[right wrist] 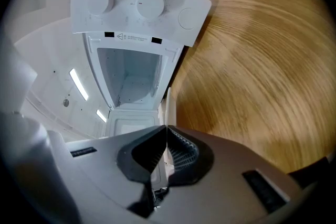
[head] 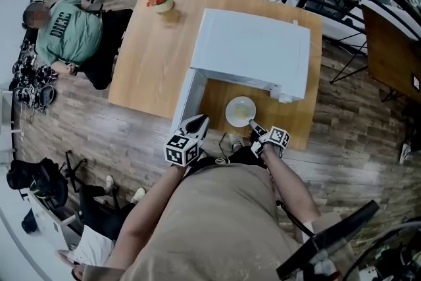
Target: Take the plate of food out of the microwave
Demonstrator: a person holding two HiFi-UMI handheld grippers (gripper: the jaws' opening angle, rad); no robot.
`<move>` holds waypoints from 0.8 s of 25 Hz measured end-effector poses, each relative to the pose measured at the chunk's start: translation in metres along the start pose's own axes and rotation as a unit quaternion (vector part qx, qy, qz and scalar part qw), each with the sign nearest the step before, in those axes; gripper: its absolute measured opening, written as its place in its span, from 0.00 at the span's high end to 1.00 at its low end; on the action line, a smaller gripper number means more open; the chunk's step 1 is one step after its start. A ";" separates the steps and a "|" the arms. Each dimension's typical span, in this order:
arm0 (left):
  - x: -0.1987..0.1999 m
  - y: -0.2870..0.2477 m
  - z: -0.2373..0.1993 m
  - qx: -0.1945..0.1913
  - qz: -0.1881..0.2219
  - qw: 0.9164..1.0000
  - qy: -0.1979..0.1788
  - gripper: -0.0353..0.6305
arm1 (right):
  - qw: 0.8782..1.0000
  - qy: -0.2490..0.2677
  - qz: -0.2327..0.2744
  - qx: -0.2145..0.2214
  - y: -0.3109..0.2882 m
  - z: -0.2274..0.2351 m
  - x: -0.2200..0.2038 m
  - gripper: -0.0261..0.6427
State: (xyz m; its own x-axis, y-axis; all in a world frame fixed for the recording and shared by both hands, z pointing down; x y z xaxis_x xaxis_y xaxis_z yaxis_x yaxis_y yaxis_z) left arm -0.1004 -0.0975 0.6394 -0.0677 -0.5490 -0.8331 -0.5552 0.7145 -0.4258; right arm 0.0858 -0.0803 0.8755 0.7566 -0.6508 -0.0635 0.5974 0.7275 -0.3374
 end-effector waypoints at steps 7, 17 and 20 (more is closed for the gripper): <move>0.003 -0.002 -0.002 0.013 0.005 1.000 0.005 0.94 | 1.000 -0.002 -0.006 -0.009 -0.004 0.006 0.009 0.94; 0.002 -0.003 -0.009 0.039 0.014 0.999 0.019 0.94 | 0.998 -0.007 -0.022 -0.052 -0.011 0.022 0.017 0.94; 0.003 -0.004 -0.011 0.044 0.017 0.999 0.025 0.94 | 0.996 0.003 -0.029 -0.079 -0.014 0.027 0.017 0.94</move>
State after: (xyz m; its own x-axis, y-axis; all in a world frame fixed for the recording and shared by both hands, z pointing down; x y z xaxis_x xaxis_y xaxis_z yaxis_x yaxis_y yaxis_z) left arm -0.1078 -0.1071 0.6427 -0.1271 -0.5431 -0.8300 -0.4764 0.7674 -0.4292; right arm 0.0972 -0.0956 0.9049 0.7196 -0.6929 -0.0452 0.5907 0.6451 -0.4846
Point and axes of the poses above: the fingertips, and each gripper's own axes: y backward along the fingers, z to its right, x out of its top, the point moved 1 cm from there along y, backward along the fingers, and after that the axes turned 11 degrees about z, right-handed, at the moved point
